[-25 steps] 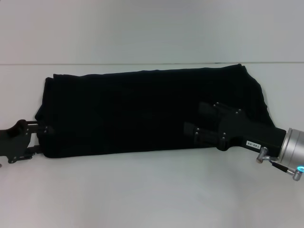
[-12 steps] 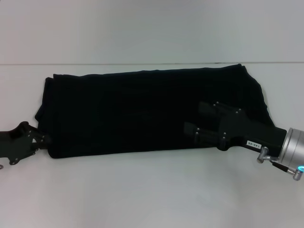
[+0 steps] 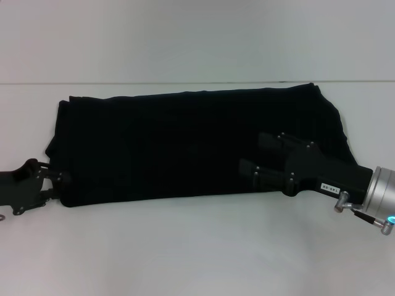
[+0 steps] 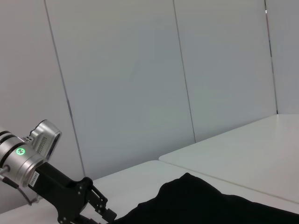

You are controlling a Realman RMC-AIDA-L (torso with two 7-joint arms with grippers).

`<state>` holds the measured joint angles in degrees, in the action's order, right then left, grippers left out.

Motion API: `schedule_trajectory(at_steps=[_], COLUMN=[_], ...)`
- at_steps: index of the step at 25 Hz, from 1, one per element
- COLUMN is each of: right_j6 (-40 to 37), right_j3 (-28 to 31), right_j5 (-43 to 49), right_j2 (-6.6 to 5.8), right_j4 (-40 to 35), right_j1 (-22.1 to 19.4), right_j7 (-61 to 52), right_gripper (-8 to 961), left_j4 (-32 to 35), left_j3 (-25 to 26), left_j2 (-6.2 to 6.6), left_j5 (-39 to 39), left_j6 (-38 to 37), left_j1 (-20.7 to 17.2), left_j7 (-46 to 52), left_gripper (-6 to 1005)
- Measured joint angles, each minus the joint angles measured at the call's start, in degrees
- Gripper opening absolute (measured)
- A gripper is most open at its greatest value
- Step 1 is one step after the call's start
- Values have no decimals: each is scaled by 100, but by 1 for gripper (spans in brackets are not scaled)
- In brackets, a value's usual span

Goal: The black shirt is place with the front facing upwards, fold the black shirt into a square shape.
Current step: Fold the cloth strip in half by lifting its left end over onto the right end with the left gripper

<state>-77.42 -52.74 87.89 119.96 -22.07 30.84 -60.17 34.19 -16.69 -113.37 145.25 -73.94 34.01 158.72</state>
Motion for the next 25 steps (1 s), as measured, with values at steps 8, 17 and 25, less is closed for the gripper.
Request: schedule_trajectory(at_steps=[8, 17, 25], right_j6=[-2, 3, 6], right_j3=[0, 0, 0], right_j5=[0, 0, 0], right_j2=[0, 0, 0], right_j4=[1, 0, 0], right_j1=[-7, 1, 16], right_j7=[4, 6, 6], right_gripper=[838, 838, 838], left_j4=[31, 99, 134], left_j3=[8, -2, -9], left_j2=[7, 40, 49], left_j5=[-31, -29, 20], left_j6=[-61, -126, -207], left_j1=[-5, 40, 50], left_j7=[-27, -42, -58], left_gripper=[466, 675, 676])
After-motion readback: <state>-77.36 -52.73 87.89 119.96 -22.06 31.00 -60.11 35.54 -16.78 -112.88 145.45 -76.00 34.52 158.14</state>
